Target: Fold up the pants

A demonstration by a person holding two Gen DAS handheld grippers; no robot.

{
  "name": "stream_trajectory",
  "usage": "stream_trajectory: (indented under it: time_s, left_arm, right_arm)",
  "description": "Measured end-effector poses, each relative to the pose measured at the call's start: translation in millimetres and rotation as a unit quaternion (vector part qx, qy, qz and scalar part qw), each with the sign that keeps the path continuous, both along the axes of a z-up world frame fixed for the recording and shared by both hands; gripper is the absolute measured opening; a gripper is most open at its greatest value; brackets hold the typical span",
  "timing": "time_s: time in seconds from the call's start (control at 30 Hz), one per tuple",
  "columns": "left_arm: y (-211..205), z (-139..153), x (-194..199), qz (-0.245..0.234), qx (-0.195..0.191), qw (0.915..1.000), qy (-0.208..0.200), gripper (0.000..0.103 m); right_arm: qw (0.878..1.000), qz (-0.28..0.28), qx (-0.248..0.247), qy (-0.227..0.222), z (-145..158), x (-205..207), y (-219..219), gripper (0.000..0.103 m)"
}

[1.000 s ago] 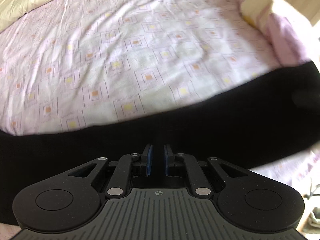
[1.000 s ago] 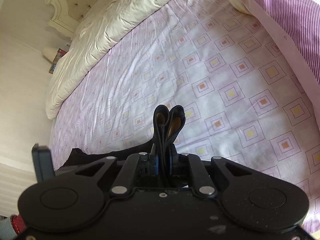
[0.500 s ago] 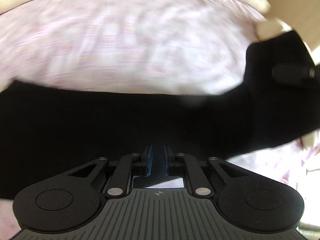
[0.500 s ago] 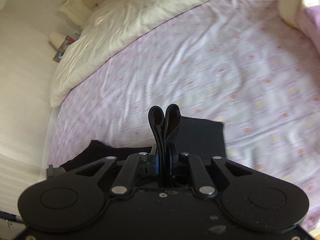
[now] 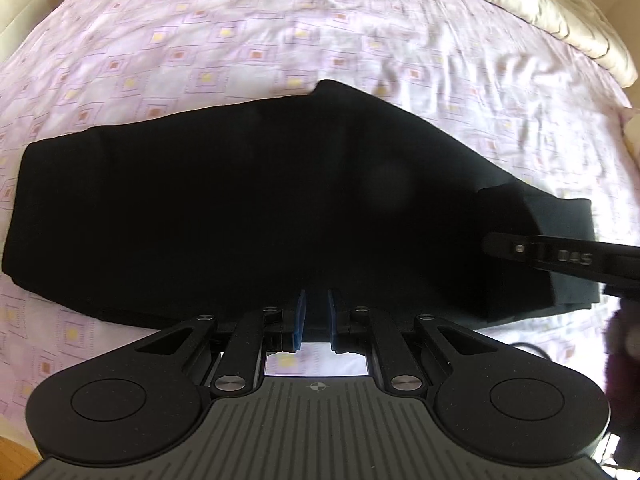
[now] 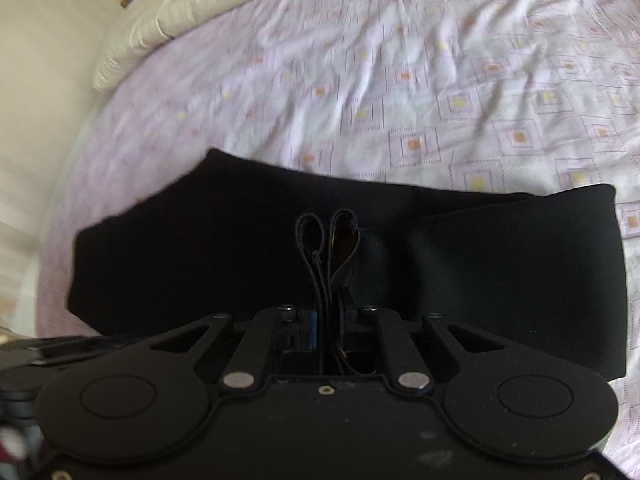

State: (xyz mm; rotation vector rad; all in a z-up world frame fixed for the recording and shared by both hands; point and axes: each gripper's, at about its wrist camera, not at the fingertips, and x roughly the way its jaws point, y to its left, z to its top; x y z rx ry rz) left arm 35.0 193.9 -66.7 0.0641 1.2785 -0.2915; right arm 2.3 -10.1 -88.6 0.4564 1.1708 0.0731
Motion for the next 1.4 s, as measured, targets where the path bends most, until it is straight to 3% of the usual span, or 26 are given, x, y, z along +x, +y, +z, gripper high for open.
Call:
stream_trajectory:
  time_s: [0.03, 0.1, 0.17, 0.4, 0.6, 0.7, 0.73, 0.77, 0.8, 0.97, 1.13, 1.2, 1.3, 1.4]
  left_arm:
    - [2, 1, -2, -0.003, -0.001, 1.0000, 0.000, 0.011]
    - [0, 3, -1, -0.014, -0.004, 0.9999, -0.001, 0.012]
    - [-4, 6, -1, -0.026, -0.012, 0.9996, -0.003, 0.011]
    - [-54, 23, 2, -0.060, -0.048, 0.9970, -0.014, 0.012]
    - [-111, 24, -2, -0.089, -0.065, 0.9939, 0.003, 0.012]
    - [-133, 22, -3, -0.096, -0.065, 0.9932, 0.004, 0.012]
    - [-137, 19, 0, -0.097, -0.064, 0.9932, 0.004, 0.012]
    - [-140, 19, -1, -0.097, -0.064, 0.9932, 0.004, 0.012]
    - [-145, 17, 0, -0.097, -0.062, 0.9933, 0.004, 0.012]
    - [-153, 8, 5, -0.094, -0.045, 0.9945, 0.006, 0.012]
    - [-159, -4, 7, -0.086, -0.026, 0.9958, 0.016, 0.012]
    - [-159, -11, 7, -0.083, -0.018, 0.9962, 0.019, 0.012]
    - [-155, -22, 8, -0.067, -0.005, 0.9974, 0.027, 0.012]
    - [-147, -33, 10, -0.043, 0.007, 0.9985, 0.034, 0.012]
  right_arm:
    - [1.000, 0.000, -0.004, -0.001, -3, 0, 4, 0.018]
    - [1.000, -0.002, -0.007, -0.009, -5, 0, 10, 0.034]
    - [1.000, 0.004, 0.007, -0.025, -2, -3, 12, 0.038]
    - [0.996, -0.030, 0.041, -0.077, 37, -34, -15, 0.038]
    - [0.994, -0.088, 0.002, -0.058, 41, -76, -76, 0.040]
    - [0.991, -0.121, -0.035, -0.054, 40, -89, -108, 0.029]
    - [0.989, -0.130, -0.044, -0.052, 40, -90, -117, 0.023]
    - [0.988, -0.139, -0.049, -0.050, 37, -87, -127, 0.008]
    - [0.987, -0.146, -0.052, -0.046, 34, -86, -137, 0.005]
    - [0.990, -0.131, -0.041, -0.031, 14, -64, -159, 0.005]
    - [0.997, -0.060, -0.039, 0.033, -33, -42, -131, 0.004]
    - [0.997, -0.042, -0.056, 0.024, -32, -42, -122, 0.005]
    - [0.998, -0.037, -0.038, 0.025, -26, -43, -126, 0.006]
    - [0.998, -0.049, -0.040, -0.011, -6, -46, -136, 0.007]
